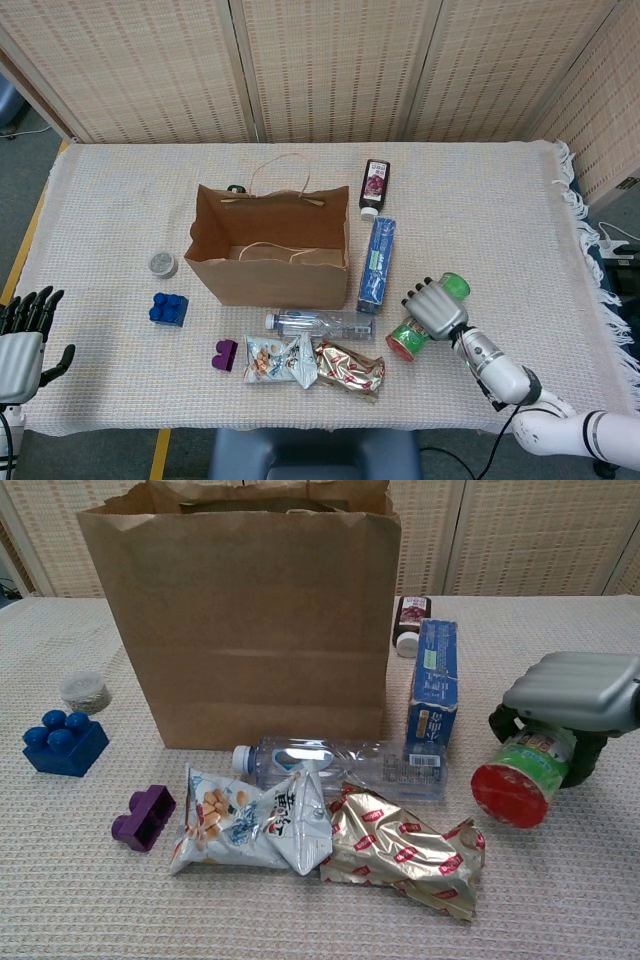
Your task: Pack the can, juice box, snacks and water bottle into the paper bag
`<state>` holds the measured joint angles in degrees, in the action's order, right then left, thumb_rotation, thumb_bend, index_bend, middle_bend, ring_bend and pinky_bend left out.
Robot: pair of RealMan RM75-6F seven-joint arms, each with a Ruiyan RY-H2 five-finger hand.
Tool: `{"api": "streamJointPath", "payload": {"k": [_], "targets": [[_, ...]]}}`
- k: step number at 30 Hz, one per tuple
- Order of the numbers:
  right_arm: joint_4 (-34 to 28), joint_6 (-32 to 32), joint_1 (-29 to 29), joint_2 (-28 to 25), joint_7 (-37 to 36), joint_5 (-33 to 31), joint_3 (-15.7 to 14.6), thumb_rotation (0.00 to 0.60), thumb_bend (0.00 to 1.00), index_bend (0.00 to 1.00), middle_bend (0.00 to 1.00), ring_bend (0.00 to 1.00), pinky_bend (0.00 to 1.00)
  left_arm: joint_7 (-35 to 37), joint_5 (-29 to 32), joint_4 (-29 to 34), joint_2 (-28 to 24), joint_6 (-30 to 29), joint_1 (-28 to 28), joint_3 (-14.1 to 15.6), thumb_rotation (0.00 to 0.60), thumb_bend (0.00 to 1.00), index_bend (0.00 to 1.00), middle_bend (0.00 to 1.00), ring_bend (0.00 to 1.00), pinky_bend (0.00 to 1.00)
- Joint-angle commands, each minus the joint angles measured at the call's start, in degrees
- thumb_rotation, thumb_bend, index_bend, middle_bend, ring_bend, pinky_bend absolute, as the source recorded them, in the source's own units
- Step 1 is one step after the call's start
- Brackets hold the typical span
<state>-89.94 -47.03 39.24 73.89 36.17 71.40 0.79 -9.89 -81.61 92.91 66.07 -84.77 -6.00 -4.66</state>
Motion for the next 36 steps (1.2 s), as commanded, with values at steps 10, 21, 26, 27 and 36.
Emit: {"api": "streamJointPath", "payload": {"k": [10,21,26,27,36], "targets": [[0.16,-19.02,-6.32,-8.88,-20.22,7.1,7.55,0.6,0.2,0.62,0.59,0.57,0.53,-0.76,0.16,0.25,0.21,-0.2,-0.02,-0.02,0.6,0.36,0.05,0.0,0.0,0.0],[-6.78,-29.76,-3.51,-16.53,-3.29,4.6,19.78,0.6,0.2,0.62,0.59,0.56,0.53,-0.92,0.28,0.3,0.25,-0.23,-0.08,-0.04,0.6,0.36,0.05,0.0,0.0,0.0],[-11.16,-31.36,1.28,-20.17,14.95,5.99,24.17,0.6,0.2,0.62,0.59,0.56,0.53,-0.7,0.27,0.32,0.17,-0.14,-0.11,0.0,0.6,0.36,0.05,0.0,0.0,0.0],[-11.78,-30.92,2.25,-20.81,17.63,6.05,24.77,0.6,0.2,0.62,0.59,0.56,0.53,-0.61,0.25,0.32,0.13,-0.1,-0.13,0.01,0.6,0.36,0.05,0.0,0.0,0.0],[-16.97,-25.64,13.16,-21.43,40.81,-0.5,29.62,0.6,0.2,0.63,0.59,0.55,0.53,0.27,-0.08,0.12,-0.18,0.1,-0.2,0.21,0.6,0.36,0.05,0.0,0.0,0.0]]}}
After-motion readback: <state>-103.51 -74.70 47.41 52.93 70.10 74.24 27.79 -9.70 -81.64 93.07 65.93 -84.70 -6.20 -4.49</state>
